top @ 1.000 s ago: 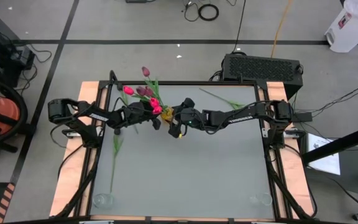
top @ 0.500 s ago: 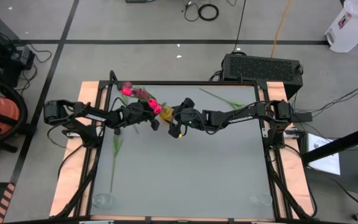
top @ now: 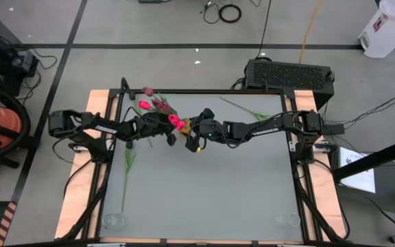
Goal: Sort flowers into vase by color
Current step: Move the yellow vase to the top of the table, then move the right transparent vase to the center
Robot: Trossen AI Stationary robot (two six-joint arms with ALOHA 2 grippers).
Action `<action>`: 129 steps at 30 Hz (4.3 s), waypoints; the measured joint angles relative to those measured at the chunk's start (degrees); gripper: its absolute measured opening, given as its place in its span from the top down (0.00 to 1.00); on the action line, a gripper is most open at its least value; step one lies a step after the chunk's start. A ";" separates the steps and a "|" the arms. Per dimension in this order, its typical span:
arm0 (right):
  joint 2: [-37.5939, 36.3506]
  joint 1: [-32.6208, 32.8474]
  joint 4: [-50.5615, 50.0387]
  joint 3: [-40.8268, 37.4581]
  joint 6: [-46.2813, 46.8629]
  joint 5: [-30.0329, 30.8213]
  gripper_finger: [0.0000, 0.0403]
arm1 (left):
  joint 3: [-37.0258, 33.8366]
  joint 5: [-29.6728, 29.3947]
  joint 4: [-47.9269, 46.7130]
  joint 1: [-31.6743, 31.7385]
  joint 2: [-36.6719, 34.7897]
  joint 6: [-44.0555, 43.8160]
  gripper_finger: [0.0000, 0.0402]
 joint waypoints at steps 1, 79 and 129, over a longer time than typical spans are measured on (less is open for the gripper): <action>0.00 0.00 0.02 0.00 0.00 -0.42 0.19 | 0.36 0.16 -0.27 0.00 0.03 0.57 1.00; -24.36 2.66 -42.25 -0.02 6.42 0.85 0.19 | 4.54 -6.13 -66.52 -14.26 -41.37 -18.03 1.00; -72.76 4.87 -65.13 -5.44 17.49 7.69 0.19 | 27.77 -27.49 -102.70 -20.31 -72.83 -24.13 1.00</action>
